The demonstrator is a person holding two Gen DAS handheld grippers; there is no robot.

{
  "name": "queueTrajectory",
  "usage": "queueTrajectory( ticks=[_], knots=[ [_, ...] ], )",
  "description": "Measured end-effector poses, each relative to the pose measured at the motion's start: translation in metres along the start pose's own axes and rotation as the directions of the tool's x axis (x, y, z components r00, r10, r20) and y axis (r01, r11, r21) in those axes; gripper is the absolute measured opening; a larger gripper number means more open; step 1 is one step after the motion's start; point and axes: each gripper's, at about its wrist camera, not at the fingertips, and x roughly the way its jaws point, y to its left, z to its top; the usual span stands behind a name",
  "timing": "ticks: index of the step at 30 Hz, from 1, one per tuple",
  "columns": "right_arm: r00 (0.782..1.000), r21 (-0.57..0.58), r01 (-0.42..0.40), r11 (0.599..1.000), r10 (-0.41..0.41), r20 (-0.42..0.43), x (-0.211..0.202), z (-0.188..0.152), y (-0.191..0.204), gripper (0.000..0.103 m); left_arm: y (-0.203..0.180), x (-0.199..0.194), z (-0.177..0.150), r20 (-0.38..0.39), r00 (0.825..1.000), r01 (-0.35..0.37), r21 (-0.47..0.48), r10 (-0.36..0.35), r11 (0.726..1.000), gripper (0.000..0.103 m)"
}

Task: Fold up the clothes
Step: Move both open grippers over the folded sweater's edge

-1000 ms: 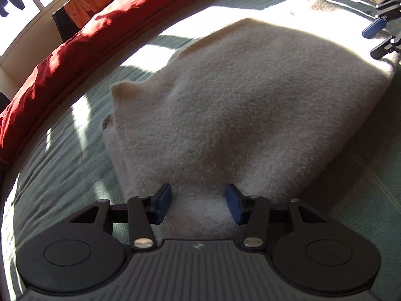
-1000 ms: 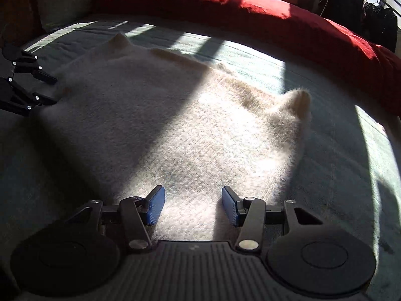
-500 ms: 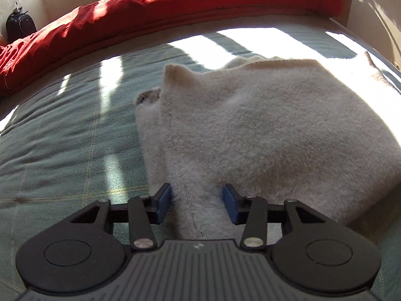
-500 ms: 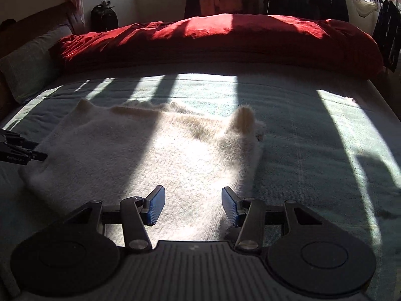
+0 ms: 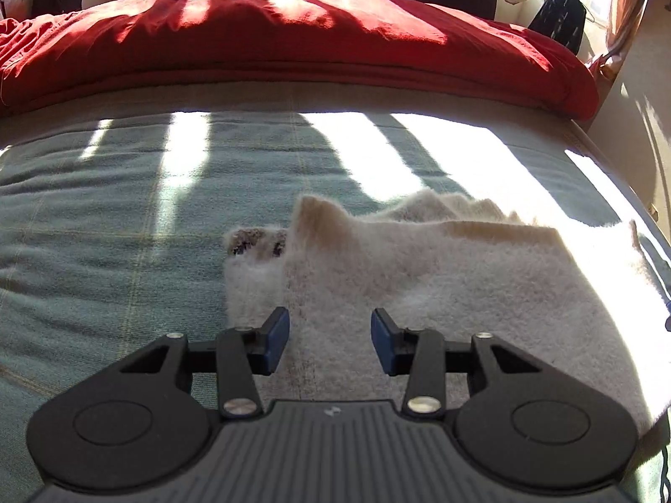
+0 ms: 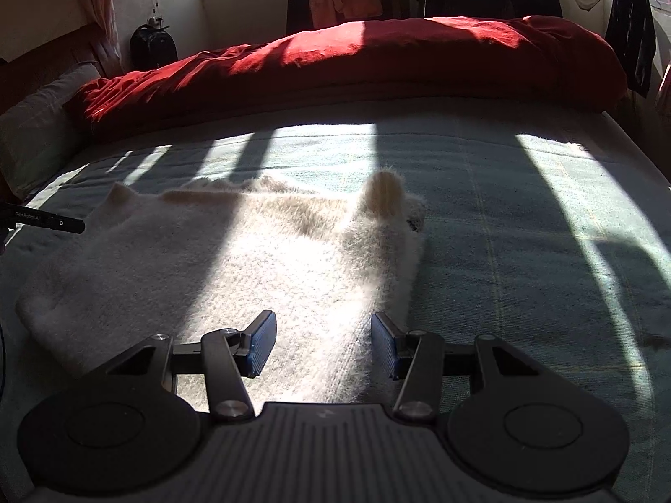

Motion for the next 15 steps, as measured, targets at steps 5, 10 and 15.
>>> queueTrajectory(
  ticks=[5,10,15],
  knots=[
    [1.0,0.017,0.011,1.0,-0.01,-0.016,0.008,-0.002,-0.01,0.055,0.012,0.023,0.006,-0.008,1.0,0.013,-0.052,-0.013,0.999,0.041],
    [1.0,0.038,0.013,0.999,-0.012,-0.016,0.014,-0.005,-0.016,0.055,0.013,0.019,0.003,0.033,0.994,0.104,-0.091,-0.101,0.99,0.041],
    [1.0,0.069,0.007,0.998,-0.007,-0.004,0.019,-0.004,-0.021,0.055,0.025,0.024,-0.006,0.044,0.989,0.149,-0.146,-0.144,0.978,0.041]
  ],
)
